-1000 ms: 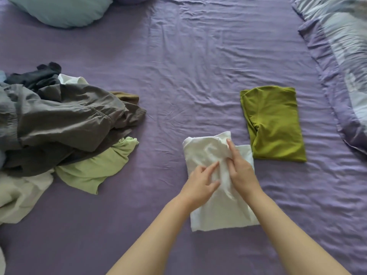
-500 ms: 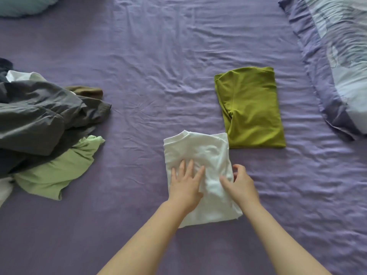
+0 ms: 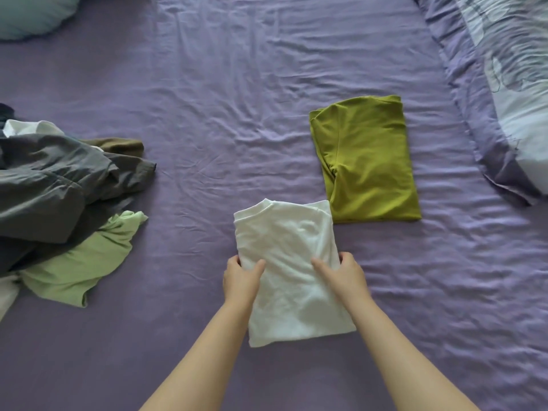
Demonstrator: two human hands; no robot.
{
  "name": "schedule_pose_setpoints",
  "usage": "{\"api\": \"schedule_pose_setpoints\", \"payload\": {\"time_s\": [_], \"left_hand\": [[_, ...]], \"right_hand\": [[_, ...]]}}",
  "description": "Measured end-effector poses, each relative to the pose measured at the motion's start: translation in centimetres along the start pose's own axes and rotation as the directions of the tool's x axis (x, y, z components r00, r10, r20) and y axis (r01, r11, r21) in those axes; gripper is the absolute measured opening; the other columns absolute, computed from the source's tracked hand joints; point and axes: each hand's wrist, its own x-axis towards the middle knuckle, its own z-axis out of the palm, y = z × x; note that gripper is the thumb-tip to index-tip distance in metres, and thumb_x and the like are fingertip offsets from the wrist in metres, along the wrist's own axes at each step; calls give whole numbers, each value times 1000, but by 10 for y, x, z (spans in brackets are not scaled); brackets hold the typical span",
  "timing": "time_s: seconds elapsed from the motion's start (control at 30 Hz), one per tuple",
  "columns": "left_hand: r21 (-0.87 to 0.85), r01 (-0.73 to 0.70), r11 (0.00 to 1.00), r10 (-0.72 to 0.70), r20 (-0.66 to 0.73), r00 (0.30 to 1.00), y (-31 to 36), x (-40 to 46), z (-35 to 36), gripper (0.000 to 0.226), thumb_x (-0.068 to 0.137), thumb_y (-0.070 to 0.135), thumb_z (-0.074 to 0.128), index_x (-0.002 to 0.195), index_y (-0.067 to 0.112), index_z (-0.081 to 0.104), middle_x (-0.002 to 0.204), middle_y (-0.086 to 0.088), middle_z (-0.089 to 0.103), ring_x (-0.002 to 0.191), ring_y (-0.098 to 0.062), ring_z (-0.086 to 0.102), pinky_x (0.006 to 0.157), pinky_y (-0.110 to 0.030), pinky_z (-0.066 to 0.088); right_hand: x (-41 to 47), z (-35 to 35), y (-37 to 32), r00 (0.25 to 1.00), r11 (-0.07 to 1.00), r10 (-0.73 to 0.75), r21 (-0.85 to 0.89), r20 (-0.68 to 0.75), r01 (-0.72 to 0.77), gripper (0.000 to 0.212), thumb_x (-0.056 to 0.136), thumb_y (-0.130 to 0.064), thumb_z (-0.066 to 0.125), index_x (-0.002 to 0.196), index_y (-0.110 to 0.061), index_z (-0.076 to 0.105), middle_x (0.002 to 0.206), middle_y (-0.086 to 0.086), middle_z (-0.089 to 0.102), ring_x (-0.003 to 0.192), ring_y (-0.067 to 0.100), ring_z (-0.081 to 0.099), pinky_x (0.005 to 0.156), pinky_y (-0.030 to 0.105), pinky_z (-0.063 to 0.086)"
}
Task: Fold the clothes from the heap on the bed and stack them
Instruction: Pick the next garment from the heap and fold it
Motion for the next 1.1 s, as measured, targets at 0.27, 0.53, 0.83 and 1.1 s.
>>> {"api": "schedule_pose_setpoints", "payload": {"time_s": [0.27,0.53,0.83,1.1], "left_hand": [[-375,-114,920,177,137,975,24,-12,-18,12,92,21,62,102,18,68,101,-5,73,88,-19,69,72,-31,57],[-510,-172,843,305,188,934,119,-23,-3,15,99,23,50,103,22,65,102,0,70,87,-15,67,79,-34,56],[-408,-238,881,390,343,855,210,2,84,16,100,30,46,98,33,61,97,8,68,81,-9,66,67,-30,56],[-109,-267,958,288,378,880,222,40,141,66,91,18,63,146,20,28,141,-7,48,120,-28,55,98,-50,48]], "right_hand": [[-11,-14,-28,968,873,-206,473,140,117,24,78,-20,72,98,-31,64,92,-7,72,78,6,69,59,20,52],[15,-101,-87,922,804,-382,514,61,299,22,78,-30,74,98,-32,67,93,-6,73,84,13,70,69,30,57],[84,-193,-111,935,793,-346,511,-71,332,14,85,-17,69,97,-24,64,85,-9,72,68,5,68,54,18,52],[144,-202,-88,972,971,-228,52,-59,231,82,85,-22,68,150,-21,18,141,10,45,124,29,49,100,39,42]]}}
